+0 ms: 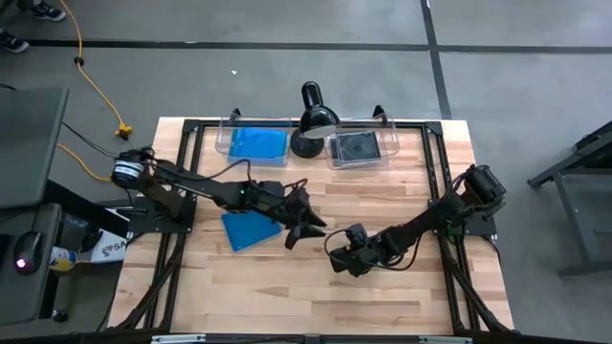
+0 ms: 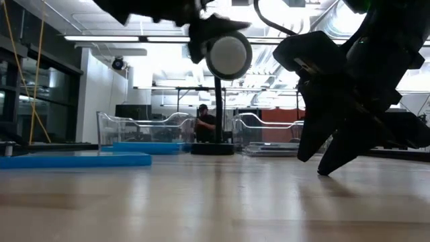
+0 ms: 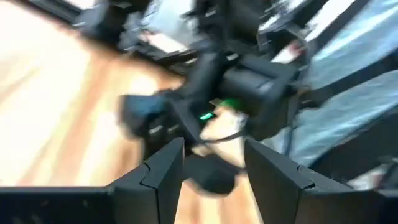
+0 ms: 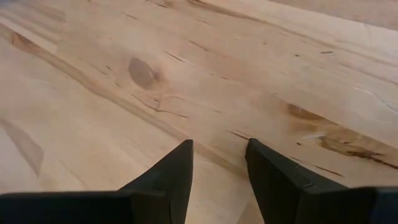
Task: Pick & place jewel cases by type
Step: Put the blue CD case into the left transparent bin
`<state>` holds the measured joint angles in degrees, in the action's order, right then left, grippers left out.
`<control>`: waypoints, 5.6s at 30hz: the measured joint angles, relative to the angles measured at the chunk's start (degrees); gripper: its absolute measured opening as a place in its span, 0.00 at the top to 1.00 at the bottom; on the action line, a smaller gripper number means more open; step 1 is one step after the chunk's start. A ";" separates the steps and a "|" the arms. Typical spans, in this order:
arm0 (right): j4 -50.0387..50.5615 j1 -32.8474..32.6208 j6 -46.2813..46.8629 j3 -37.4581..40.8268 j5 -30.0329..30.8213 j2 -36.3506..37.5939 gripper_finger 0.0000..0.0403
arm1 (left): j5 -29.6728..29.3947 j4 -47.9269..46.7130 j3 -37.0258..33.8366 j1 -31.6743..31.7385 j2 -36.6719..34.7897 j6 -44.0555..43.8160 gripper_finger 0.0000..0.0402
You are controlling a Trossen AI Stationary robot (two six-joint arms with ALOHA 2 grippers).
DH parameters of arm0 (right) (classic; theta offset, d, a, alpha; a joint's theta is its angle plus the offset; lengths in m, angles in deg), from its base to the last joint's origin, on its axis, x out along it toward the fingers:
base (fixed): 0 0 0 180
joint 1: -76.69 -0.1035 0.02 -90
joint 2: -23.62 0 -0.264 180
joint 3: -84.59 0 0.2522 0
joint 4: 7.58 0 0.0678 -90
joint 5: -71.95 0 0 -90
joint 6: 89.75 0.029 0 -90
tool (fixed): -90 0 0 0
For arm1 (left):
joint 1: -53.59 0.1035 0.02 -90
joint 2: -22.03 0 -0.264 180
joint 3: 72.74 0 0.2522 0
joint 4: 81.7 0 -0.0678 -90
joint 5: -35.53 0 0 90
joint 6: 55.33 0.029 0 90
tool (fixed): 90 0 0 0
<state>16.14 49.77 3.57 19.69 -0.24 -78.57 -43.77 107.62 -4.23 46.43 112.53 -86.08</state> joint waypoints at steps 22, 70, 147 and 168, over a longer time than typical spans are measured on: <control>-16.74 7.12 -17.52 -0.02 -3.72 0.07 0.64 | -41.14 -74.79 -1.08 -16.68 -20.55 -36.48 0.59; -31.32 26.66 -32.32 -0.11 -24.34 0.16 0.64 | -25.96 -70.62 -23.33 -25.09 -20.99 -68.67 0.59; -21.04 28.85 -33.33 -0.22 -23.34 -5.60 0.60 | -38.58 -53.16 -20.65 -18.56 -4.39 -54.46 0.59; -31.83 28.79 -30.18 -0.44 -31.27 -12.70 0.50 | -39.27 -52.13 -20.69 -18.60 -4.37 -54.37 0.59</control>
<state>-15.69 78.56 -26.61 19.26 -31.51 -91.27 -83.04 55.48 -24.92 27.83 108.16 -140.45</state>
